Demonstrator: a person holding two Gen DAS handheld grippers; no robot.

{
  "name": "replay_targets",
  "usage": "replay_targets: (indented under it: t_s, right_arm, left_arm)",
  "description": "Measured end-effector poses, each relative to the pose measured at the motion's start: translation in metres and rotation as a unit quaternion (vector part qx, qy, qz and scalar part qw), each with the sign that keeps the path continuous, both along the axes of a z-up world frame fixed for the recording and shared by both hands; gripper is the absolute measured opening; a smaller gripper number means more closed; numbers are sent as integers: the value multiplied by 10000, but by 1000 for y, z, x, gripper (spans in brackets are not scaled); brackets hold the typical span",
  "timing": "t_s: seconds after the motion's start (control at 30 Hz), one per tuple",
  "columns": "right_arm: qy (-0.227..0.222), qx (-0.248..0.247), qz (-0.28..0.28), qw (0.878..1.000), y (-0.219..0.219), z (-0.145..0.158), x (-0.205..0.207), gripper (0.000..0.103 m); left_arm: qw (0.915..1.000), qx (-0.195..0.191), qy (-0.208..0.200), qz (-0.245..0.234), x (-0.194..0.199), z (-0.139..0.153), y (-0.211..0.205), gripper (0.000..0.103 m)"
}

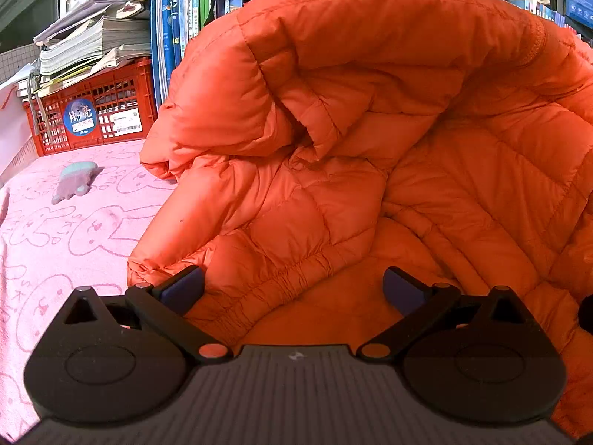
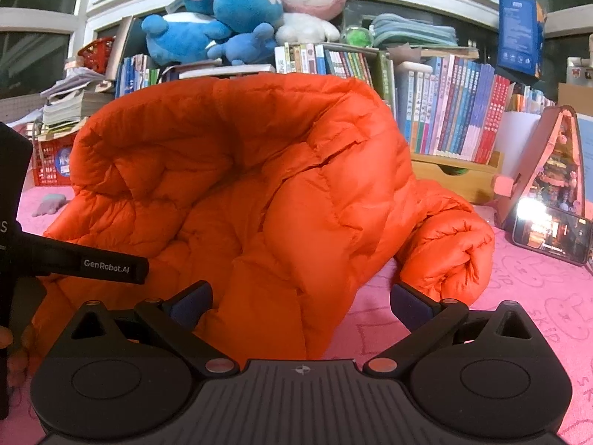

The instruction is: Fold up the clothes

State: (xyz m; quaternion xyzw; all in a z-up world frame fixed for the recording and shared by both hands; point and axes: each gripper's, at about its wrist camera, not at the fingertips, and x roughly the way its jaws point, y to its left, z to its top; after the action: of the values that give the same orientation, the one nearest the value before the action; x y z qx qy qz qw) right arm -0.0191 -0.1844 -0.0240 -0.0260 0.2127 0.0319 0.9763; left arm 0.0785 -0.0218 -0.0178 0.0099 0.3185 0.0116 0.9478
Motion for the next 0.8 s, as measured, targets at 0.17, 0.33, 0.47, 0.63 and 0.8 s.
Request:
replay_targets:
  t_s: [0.17, 0.33, 0.47, 0.63, 0.8]
  right_arm:
    - [71, -124, 139, 9998, 4, -2, 2, 103]
    - [87, -136, 214, 9996, 4, -2, 3, 103]
    - [70, -218, 408, 9989, 3, -1, -1, 103]
    - [55, -392, 522, 9979, -1, 0, -6, 103]
    - [65, -490, 513, 9975, -5, 0, -8, 103]
  left_arm:
    - [10000, 23, -21, -74, -6, 0, -3, 103]
    - [10000, -13, -17, -55, -5, 0, -3, 103]
    - [9999, -62, -48, -106, -14, 4, 7, 103]
    - [9989, -443, -153, 11, -31, 10, 26, 103]
    - [9989, -276, -194, 323, -38, 12, 39, 103]
